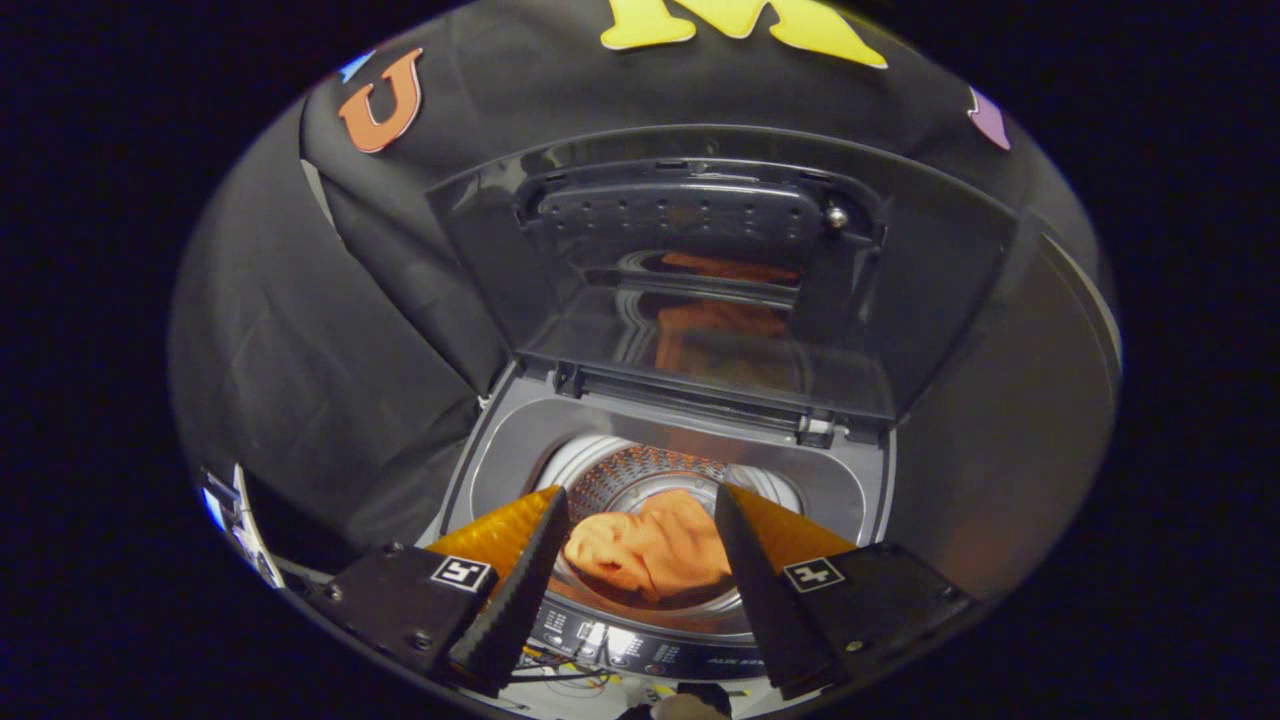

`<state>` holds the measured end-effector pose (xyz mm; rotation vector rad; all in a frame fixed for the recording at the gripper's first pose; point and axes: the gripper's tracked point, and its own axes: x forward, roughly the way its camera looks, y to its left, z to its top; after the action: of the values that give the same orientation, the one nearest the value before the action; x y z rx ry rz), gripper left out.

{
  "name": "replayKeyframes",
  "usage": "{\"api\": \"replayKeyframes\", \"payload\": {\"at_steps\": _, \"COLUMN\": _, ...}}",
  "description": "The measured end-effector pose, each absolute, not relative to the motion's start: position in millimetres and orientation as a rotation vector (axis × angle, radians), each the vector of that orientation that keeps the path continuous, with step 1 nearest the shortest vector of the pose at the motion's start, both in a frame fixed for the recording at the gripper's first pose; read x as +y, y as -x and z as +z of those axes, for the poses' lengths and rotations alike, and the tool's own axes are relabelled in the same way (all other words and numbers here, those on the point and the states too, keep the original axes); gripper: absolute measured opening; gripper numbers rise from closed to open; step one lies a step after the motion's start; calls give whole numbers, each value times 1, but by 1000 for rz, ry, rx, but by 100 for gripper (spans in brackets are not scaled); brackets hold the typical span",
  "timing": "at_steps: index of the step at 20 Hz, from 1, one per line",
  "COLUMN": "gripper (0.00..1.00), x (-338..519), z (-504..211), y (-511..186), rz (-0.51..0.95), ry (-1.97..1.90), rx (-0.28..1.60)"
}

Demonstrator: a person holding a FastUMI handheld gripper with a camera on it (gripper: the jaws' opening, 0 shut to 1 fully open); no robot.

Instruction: Put the clothes into the washing machine and then close the washing machine lid.

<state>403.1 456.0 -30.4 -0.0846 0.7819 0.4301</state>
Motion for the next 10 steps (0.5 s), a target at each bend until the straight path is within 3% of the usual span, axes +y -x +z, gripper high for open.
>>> {"api": "replayKeyframes", "payload": {"at_steps": 10, "gripper": 91, "x": 449, "z": -15, "y": -393, "rz": 420, "ry": 82, "rx": 748}}
